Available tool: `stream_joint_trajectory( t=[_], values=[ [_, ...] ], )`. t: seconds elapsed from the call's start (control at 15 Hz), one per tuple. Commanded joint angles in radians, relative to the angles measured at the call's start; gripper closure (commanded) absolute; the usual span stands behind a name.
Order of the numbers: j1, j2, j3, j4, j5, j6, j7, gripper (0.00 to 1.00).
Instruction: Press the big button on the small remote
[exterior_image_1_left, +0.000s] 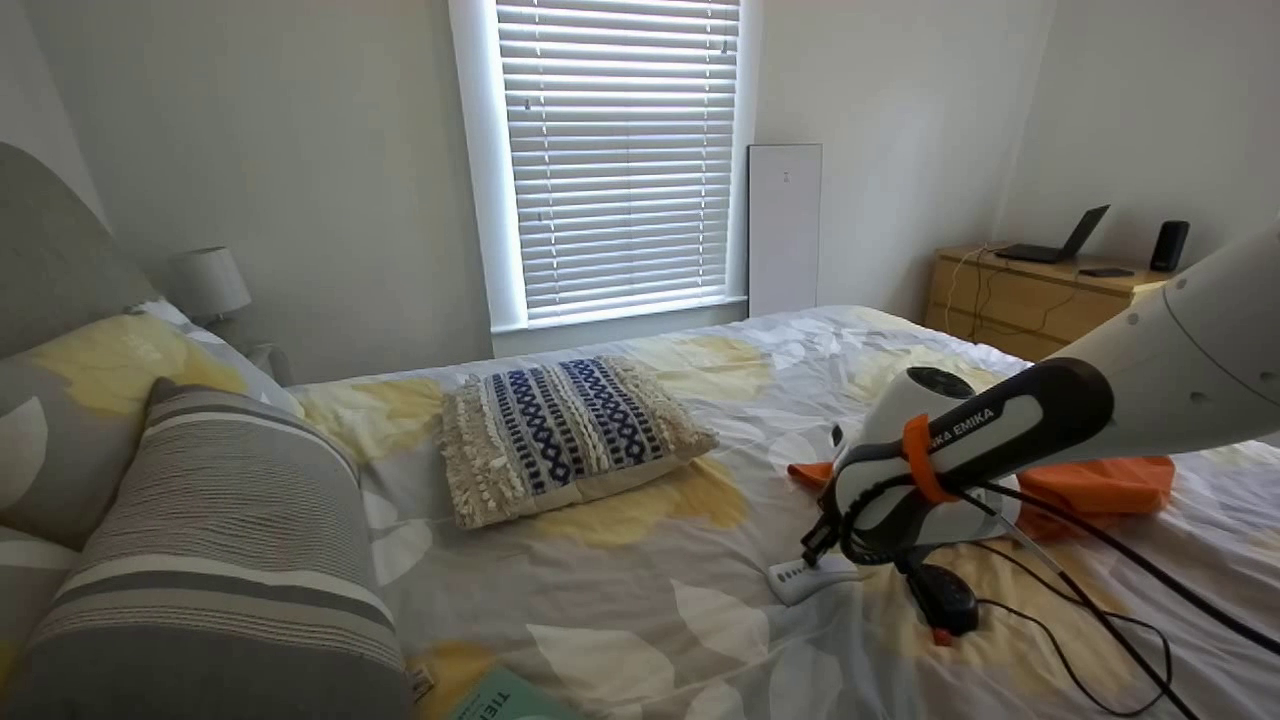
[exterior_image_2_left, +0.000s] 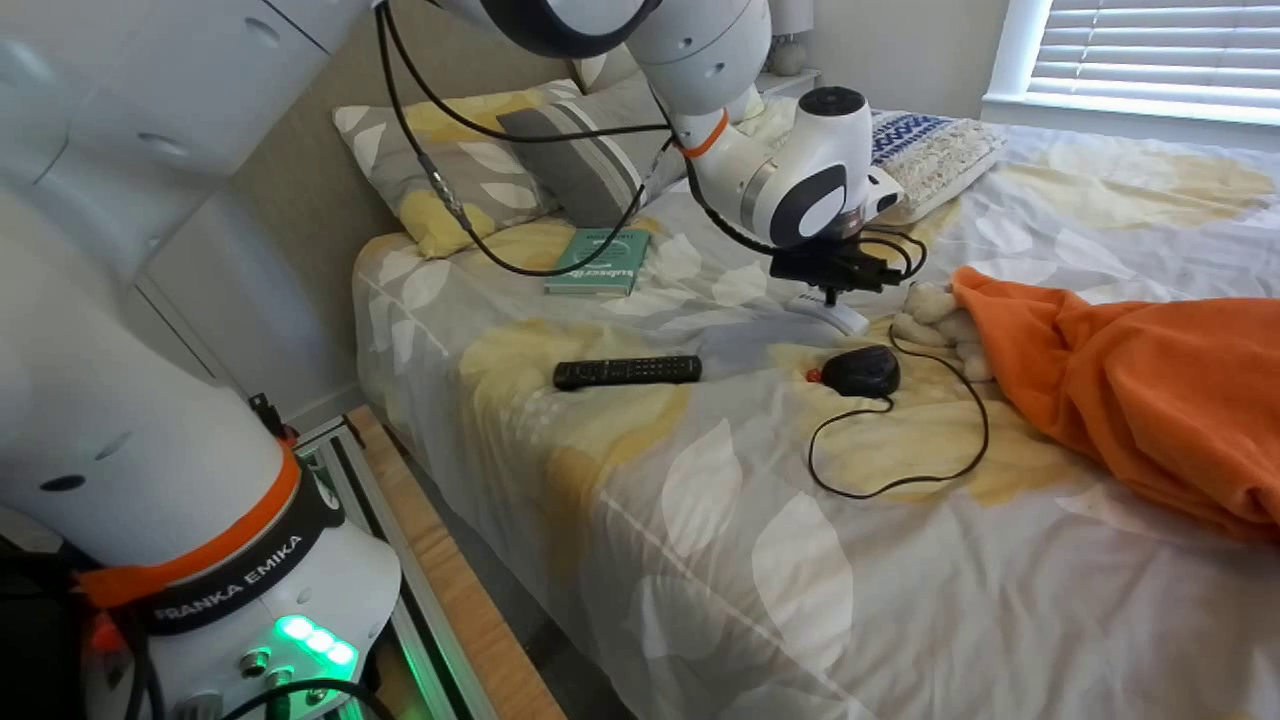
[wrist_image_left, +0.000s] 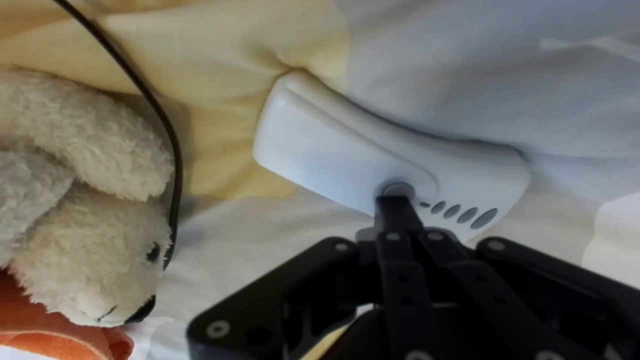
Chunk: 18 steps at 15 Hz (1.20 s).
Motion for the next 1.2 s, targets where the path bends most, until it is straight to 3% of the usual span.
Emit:
stream_joint_trajectory(
  t=[0.0,0.6,0.8,0.87,1.13],
  values=[
    [-0.02,-0.02,0.012,-0.004,-0.015,-0.026,0.035,1.0],
    [-0.027,-0.162,0.005,-0.079,0.009,-0.097,0.1,1.0],
    [-0.02,-0.243,-0.004,-0.144,0.027,-0.23,0.142,1.0],
    [-0.009,-0.281,-0.022,-0.18,0.026,-0.262,0.167,0.77],
    [-0.005,-0.439,-0.034,-0.308,0.054,-0.427,0.205,0.51]
  ],
)
